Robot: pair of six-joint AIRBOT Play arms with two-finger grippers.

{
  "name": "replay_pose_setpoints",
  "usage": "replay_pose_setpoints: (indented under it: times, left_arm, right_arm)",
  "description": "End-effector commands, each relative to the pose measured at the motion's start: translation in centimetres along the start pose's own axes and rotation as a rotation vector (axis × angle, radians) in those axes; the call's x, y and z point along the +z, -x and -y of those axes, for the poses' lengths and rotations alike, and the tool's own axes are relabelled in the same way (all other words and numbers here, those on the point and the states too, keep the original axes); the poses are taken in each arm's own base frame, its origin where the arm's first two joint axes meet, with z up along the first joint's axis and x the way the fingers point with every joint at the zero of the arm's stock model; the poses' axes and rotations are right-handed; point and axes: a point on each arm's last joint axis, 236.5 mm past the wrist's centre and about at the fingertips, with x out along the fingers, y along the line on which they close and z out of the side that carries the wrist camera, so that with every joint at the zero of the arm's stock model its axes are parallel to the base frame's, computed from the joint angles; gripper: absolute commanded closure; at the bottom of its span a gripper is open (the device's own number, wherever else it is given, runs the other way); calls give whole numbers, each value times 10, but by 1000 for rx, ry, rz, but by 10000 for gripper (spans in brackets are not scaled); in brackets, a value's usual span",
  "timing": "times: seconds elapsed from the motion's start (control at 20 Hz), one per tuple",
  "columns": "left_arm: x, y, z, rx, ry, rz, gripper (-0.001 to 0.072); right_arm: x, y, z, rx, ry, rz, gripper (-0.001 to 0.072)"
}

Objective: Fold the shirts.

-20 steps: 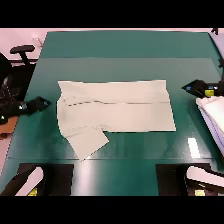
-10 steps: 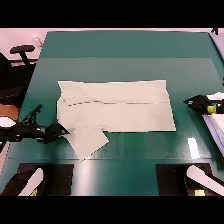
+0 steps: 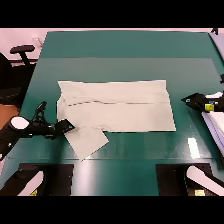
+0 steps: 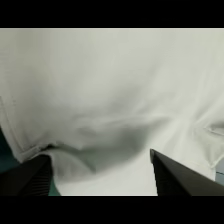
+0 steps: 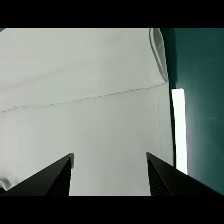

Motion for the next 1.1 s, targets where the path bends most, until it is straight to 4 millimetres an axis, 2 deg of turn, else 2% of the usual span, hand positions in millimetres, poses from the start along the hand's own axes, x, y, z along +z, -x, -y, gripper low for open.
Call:
replay_pose_setpoints:
  times: [0.0, 0.15, 0.3, 0.45, 0.6, 0.8, 0.9, 1.05]
  left_arm:
    - [-4, -7, 11, -8, -27, -2, 154]
    - [-19, -7, 12, -7, -57, -64, 674]
    - [-22, -3, 17, -16, -108, -87, 678]
    - [-18, 5, 26, -29, -150, -90, 678]
    - [-11, 14, 37, -41, -204, -81, 678]
    - [9, 30, 57, -63, -247, -26, 678]
    - [20, 36, 64, -70, -260, 10, 678]
    - [21, 37, 65, -70, -265, 14, 678]
  right_arm:
    - [15, 8, -7, -6, 18, 32, 197]
    - [11, 11, 0, -39, 7, 7, 197]
    - [-30, 7, 42, -155, -42, -111, 196]
    - [-71, 2, 68, -145, -178, -160, 197]
    - [-106, -7, 80, -133, -229, -208, 199]
    - [-120, -18, 84, -121, -259, -249, 202]
    - [-125, -28, 78, -81, -264, -303, 209]
    - [-129, -43, 70, -50, -245, -377, 209]
